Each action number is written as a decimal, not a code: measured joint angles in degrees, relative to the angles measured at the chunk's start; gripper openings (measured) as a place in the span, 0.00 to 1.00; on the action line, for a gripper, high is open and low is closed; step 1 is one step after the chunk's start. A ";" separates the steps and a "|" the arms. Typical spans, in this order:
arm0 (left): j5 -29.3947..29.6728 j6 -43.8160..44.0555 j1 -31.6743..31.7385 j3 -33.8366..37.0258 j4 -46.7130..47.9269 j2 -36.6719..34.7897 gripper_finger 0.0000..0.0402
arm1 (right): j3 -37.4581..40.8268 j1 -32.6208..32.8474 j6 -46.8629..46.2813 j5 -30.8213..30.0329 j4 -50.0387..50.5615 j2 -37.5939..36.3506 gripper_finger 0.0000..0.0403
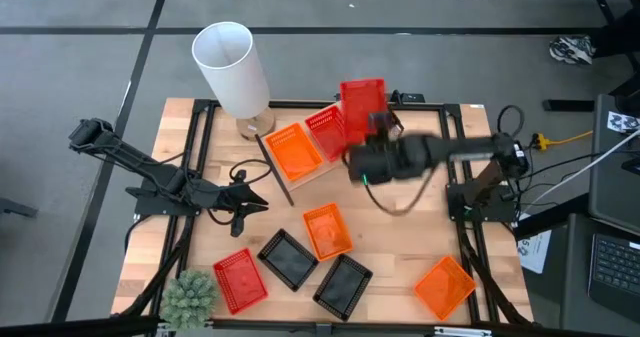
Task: Stack baskets on shelf by color
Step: Stack the right red basket on top of the other red basket on the shelf, then move the bottom orange basket to the center of the table
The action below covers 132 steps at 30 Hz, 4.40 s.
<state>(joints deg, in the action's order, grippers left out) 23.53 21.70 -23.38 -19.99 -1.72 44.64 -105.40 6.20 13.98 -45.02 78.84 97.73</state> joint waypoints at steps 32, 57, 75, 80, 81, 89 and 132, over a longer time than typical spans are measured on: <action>-0.01 -1.26 -0.02 0.00 0.02 0.00 0.14 | -1.95 -18.21 25.29 47.12 -8.67 3.78 0.00; -0.02 -1.30 -0.02 0.00 0.03 0.00 0.14 | -5.62 -17.27 21.72 44.71 -6.32 4.63 0.13; -0.02 -1.30 -0.02 0.01 0.26 0.00 0.14 | -3.27 -3.13 -12.89 70.55 11.22 1.28 0.13; -0.02 -1.30 -0.04 0.01 0.48 0.02 0.14 | 9.51 8.29 -29.00 67.71 5.65 -1.57 0.13; -0.02 -1.30 -0.04 0.01 0.48 0.02 0.14 | 12.16 10.65 -33.58 67.77 3.71 -2.05 0.13; -0.03 -1.27 -0.04 0.00 0.50 0.02 0.14 | 28.61 29.56 -66.77 71.67 -9.43 -2.34 0.13; 1.05 0.62 -0.07 0.02 0.42 0.02 0.14 | 54.64 23.67 -38.66 12.56 -50.79 -2.12 0.13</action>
<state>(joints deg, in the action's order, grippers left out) 24.58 22.33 -23.44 -19.97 -1.30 44.66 -50.76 29.87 -24.68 -32.46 28.05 95.61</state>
